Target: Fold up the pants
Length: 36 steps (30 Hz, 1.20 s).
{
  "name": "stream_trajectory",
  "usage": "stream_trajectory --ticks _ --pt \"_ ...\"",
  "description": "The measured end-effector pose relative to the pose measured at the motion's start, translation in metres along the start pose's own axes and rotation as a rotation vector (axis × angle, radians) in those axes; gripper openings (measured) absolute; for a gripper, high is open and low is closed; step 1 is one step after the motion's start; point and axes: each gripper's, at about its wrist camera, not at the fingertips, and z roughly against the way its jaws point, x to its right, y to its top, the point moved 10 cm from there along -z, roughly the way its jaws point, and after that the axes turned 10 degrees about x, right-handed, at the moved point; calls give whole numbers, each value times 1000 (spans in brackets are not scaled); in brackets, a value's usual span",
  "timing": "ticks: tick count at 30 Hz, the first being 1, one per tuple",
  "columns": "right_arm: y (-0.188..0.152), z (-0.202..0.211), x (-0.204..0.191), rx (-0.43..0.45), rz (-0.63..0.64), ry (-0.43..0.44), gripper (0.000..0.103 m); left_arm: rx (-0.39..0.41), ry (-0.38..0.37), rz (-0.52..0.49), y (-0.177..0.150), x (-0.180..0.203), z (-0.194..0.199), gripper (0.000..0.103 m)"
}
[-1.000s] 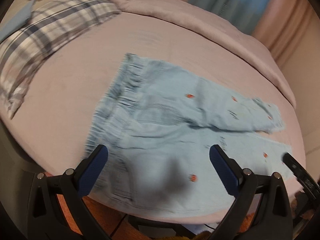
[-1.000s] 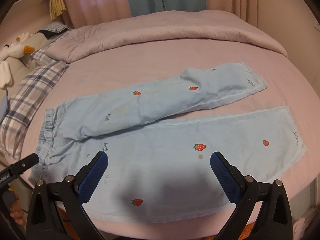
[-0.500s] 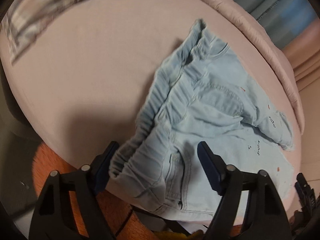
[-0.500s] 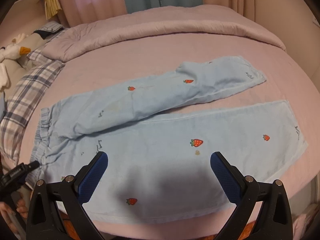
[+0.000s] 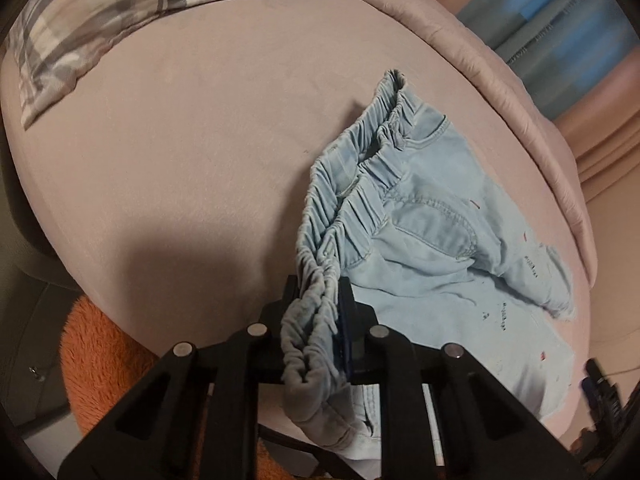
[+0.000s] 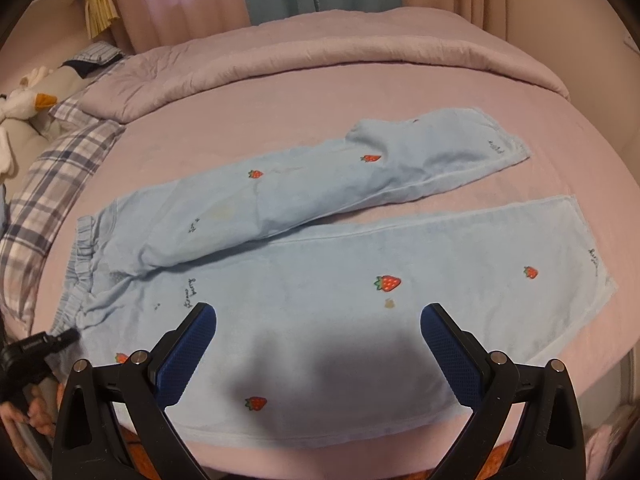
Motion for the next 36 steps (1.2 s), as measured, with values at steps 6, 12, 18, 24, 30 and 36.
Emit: stream_trajectory --ticks 6,12,18,24,30,36 --pt "19 6 77 59 -116 -131 102 -13 28 -6 -4 -3 -9 17" --pt "3 3 206 15 -281 -383 94 -14 46 -19 -5 -7 -12 17" --pt "-28 12 291 -30 -472 -491 73 -14 40 -15 -3 -1 -18 17" --pt "-42 20 323 -6 -641 -442 73 -21 23 19 2 -4 -17 17" --pt "-51 6 326 -19 -703 -404 68 -19 24 13 2 -4 -13 16" --pt "-33 20 327 41 -693 -412 6 33 -10 14 29 1 5 16"
